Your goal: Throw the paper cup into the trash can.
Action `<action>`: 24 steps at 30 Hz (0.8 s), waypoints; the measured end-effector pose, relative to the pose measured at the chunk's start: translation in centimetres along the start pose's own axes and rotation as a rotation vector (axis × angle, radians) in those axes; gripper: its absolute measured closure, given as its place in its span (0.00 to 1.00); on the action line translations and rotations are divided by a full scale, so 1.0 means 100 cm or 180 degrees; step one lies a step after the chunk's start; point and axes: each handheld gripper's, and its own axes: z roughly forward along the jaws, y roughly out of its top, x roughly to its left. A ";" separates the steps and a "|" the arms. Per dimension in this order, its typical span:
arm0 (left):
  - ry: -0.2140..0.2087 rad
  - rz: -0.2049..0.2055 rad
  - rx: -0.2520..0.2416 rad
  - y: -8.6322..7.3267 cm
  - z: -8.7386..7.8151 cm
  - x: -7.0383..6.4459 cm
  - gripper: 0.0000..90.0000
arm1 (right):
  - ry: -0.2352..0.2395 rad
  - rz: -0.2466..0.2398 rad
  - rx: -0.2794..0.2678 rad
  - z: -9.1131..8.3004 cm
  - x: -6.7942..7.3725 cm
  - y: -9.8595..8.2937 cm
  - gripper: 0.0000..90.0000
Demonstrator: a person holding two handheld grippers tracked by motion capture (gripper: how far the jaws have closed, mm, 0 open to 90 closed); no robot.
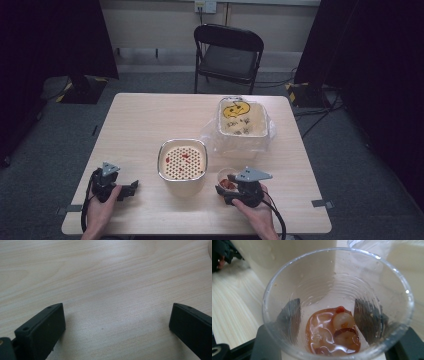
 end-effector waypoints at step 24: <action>-0.0003 -0.0001 -0.0001 0.000 0.000 0.000 0.00 | -0.0183 0.0015 -0.0628 -0.029 -0.005 0.070 0.45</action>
